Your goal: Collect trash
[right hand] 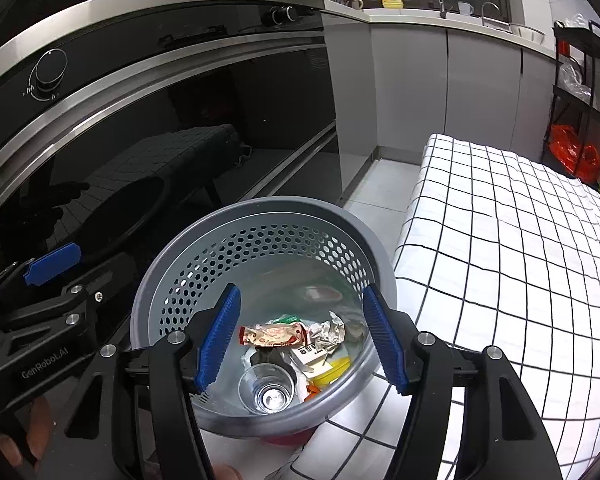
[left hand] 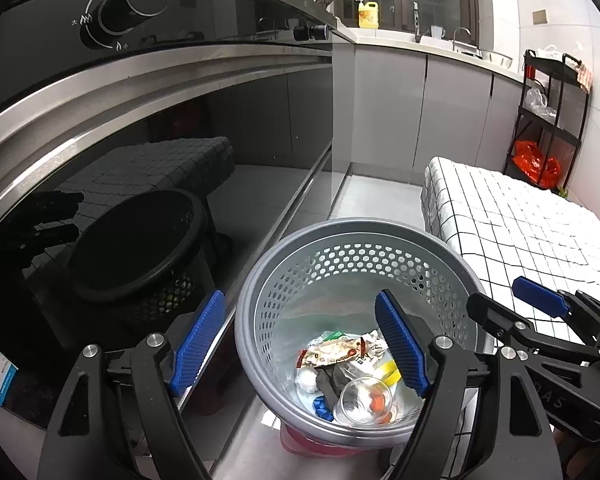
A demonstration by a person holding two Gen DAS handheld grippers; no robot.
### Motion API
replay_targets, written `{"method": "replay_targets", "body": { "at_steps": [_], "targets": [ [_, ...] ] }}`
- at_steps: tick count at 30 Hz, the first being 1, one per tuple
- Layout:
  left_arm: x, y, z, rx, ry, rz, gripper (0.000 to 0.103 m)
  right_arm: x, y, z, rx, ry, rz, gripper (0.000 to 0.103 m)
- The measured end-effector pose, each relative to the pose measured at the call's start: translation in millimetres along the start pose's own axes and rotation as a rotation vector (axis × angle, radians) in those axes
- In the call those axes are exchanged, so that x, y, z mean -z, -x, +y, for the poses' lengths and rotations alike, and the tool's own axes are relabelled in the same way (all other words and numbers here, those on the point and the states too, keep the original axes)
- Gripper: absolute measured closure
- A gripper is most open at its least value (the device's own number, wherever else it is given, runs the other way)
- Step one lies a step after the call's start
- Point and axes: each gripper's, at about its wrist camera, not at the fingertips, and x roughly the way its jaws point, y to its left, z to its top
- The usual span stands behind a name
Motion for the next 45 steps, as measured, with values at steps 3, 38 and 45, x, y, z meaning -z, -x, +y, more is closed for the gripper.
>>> {"method": "replay_targets", "body": {
  "at_steps": [3, 38, 45],
  "targets": [
    [0, 2, 0, -0.005, 0.0, -0.009, 0.022, 1, 3, 0, 0.014, -0.002, -0.005, 0.04],
    [-1, 11, 1, -0.056, 0.001, -0.057, 0.006, 7, 21, 0, 0.053, -0.024, -0.043, 0.03],
    [-1, 11, 2, -0.047, 0.01, -0.056, 0.006, 7, 20, 0, 0.049, -0.019, -0.039, 0.03]
  ]
}}
